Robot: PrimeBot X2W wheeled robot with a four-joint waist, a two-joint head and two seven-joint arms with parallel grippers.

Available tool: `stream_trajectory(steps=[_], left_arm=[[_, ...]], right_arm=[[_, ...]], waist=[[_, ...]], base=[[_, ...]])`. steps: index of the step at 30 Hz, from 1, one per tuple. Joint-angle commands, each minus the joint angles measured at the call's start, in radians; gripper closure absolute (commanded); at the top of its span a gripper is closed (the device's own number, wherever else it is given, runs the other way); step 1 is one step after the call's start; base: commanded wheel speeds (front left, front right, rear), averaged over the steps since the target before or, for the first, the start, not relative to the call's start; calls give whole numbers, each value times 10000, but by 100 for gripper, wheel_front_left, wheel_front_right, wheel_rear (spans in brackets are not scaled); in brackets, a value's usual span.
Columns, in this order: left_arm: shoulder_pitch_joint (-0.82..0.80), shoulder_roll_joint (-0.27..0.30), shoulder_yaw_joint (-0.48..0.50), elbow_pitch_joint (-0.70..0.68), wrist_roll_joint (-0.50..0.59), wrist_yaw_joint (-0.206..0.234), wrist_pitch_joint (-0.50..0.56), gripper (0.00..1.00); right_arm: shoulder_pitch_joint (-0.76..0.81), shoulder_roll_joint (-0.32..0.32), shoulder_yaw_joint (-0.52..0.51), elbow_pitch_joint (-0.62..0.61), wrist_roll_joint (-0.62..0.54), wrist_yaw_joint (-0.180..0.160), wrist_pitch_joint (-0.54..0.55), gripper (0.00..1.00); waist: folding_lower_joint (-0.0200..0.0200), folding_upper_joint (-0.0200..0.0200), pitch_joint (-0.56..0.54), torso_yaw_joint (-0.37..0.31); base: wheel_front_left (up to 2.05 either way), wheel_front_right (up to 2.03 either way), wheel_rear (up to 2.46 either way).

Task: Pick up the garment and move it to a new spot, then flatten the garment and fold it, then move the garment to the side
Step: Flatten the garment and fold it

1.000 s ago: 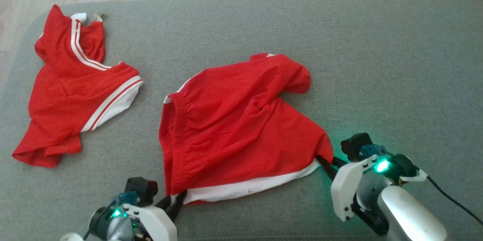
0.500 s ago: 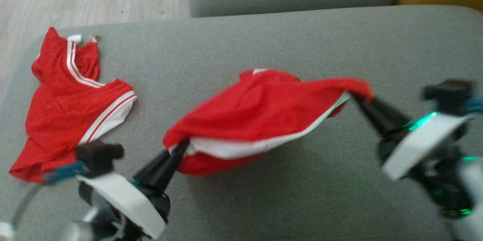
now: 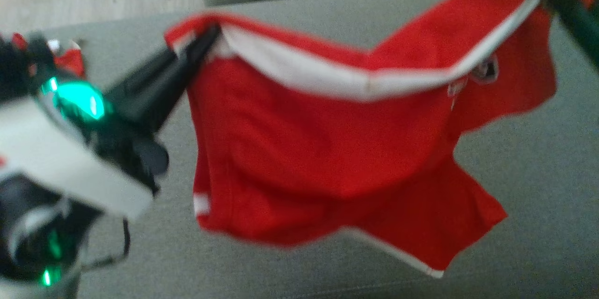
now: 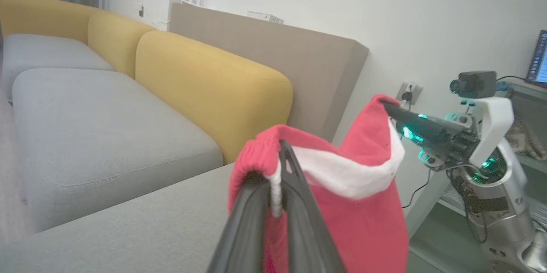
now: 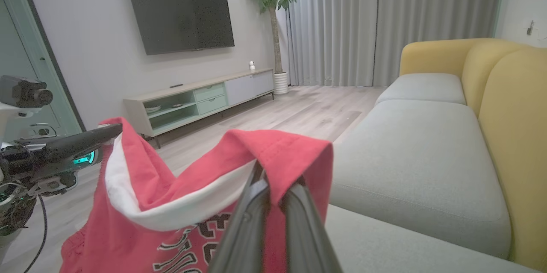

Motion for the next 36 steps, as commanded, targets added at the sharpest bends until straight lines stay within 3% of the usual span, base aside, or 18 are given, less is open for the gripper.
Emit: stream_trajectory(steps=[1,4,8,11,14,18,22,27,31,36], left_arm=[[-637,320,453,-82,83,4,75,100],[-2083,324,291,1179,390,-33,227,100],[-4356,-120,25,3634,1332,-120,-477,100],[-6175,-781,62,5817,2394,-97,-2251,100],[-7473,-1425,-48,8053,3158,-143,-4087,100],[-8066,-1902,-263,10496,3777,-295,-5994,100],[-7425,-2022,-647,12590,4002,-618,-6722,100],[-5824,-2131,-1121,13741,3814,-1089,-6983,100],[-4064,-1939,-1402,13261,3462,-1278,-6836,100],[-754,-1373,-1711,11289,3089,-1238,-6346,100]], right_arm=[[-403,-215,90,-61,-24,77,81,100],[-1717,175,520,1064,-578,77,458,100],[-4123,1543,561,3408,-2591,77,144,100],[-6133,2912,545,5307,-4488,77,-894,100],[-7386,4047,558,6962,-5531,77,-1882,100],[-7469,4659,837,8535,-5785,77,-2637,100],[-6255,4358,1429,9568,-5744,77,-2860,100],[-4146,3213,2688,9678,-4974,77,-2419,100],[-2540,2124,3324,8704,-3928,77,-1988,100],[-127,507,3705,7019,-3248,77,-1453,100]], waist=[[0,0,409,-142],[0,0,1125,-95],[0,0,2026,134],[0,0,2586,224],[0,0,3033,289],[0,0,3389,233],[0,0,3328,87],[0,0,2890,-21],[0,0,2421,-45],[0,0,1163,36]], base=[[0,0,0],[0,0,0],[0,0,0],[0,0,0],[0,0,0],[0,0,0],[0,0,0],[0,0,0],[0,0,0],[0,0,0]])
